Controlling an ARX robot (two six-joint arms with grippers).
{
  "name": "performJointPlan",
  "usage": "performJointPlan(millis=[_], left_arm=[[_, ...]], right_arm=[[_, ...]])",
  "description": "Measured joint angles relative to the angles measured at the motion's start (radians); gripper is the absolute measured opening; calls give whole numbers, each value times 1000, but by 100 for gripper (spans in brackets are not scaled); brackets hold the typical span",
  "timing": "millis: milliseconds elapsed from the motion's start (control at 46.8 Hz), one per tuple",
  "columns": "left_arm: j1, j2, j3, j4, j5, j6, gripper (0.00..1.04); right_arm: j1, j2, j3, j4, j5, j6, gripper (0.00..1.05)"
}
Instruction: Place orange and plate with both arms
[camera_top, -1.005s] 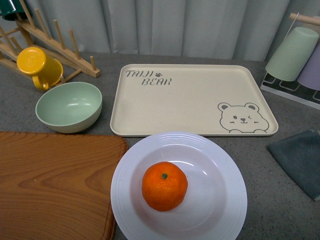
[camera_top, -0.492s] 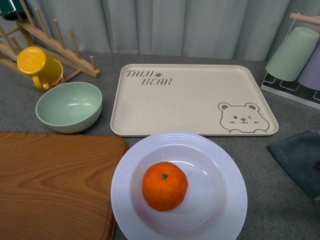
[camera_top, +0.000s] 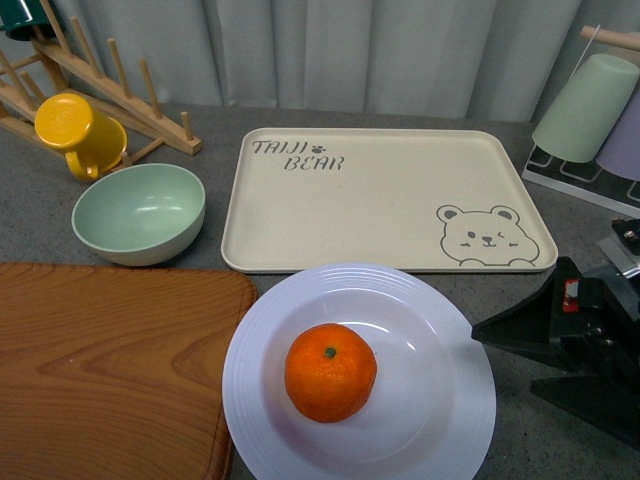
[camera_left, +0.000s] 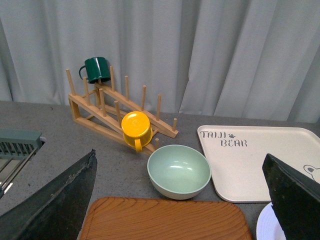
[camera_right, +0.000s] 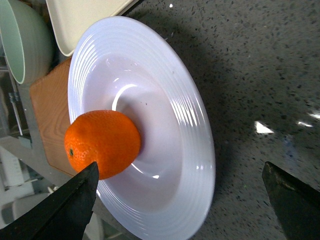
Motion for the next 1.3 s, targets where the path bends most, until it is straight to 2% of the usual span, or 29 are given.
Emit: performJointPlan(millis=[107,406,919,1176,1304], left_arm=[[0,0,0,0,0,0,98],[0,0,0,0,0,0,98],[0,0,0,0,0,0,98],[0,0,0,0,0,0,98],[0,0,0,0,0,0,98]], right_arm=[[21,71,34,47,-45,77,96],[64,202,78,128,-75,168,96],[107,259,112,179,-87,224,96],[109,267,115,147,-64,203,53],[109,267,115,138,-58,197,37]])
